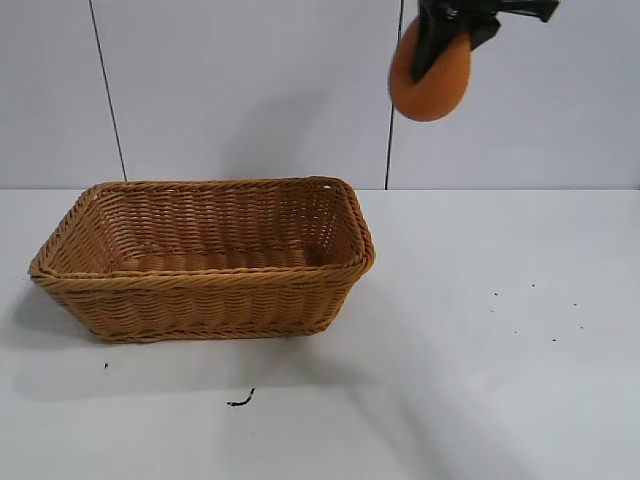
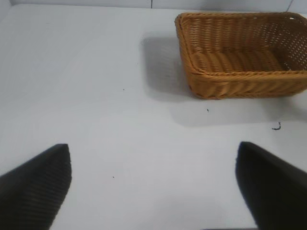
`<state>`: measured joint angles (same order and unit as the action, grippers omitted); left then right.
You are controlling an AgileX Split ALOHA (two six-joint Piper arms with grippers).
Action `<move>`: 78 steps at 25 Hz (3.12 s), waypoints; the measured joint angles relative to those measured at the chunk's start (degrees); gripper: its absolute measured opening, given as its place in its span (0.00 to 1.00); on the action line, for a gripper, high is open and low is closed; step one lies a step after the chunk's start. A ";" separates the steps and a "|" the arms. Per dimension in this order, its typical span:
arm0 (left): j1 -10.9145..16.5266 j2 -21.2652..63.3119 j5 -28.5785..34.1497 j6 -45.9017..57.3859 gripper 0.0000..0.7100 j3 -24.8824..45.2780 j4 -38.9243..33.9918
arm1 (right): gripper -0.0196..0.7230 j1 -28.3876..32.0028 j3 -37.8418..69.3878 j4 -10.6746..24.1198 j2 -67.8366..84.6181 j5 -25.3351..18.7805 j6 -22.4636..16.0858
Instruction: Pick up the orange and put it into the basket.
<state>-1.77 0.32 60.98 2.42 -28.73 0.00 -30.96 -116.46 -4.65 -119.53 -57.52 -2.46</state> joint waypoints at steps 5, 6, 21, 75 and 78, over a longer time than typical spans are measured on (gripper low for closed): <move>0.00 0.00 0.00 0.00 0.94 0.00 0.00 | 0.13 -4.90 0.00 -0.12 -5.53 3.96 0.00; 0.00 0.00 -0.05 0.00 0.94 0.00 0.00 | 0.13 -5.45 0.00 -0.12 -7.07 4.63 0.00; 0.00 0.00 -0.05 0.00 0.94 0.00 0.00 | 0.67 -6.25 -0.05 -0.96 -15.67 4.68 0.00; 0.00 0.00 -0.07 0.00 0.94 0.00 0.00 | 0.96 28.88 25.28 7.21 13.23 -12.09 -1.71; 0.00 0.00 -0.07 0.00 0.94 0.00 0.00 | 0.96 28.88 36.18 5.97 23.37 -12.09 -1.66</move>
<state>-1.77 0.32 60.91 2.42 -28.73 0.00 -2.08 -80.28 1.32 -96.16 -69.62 -4.12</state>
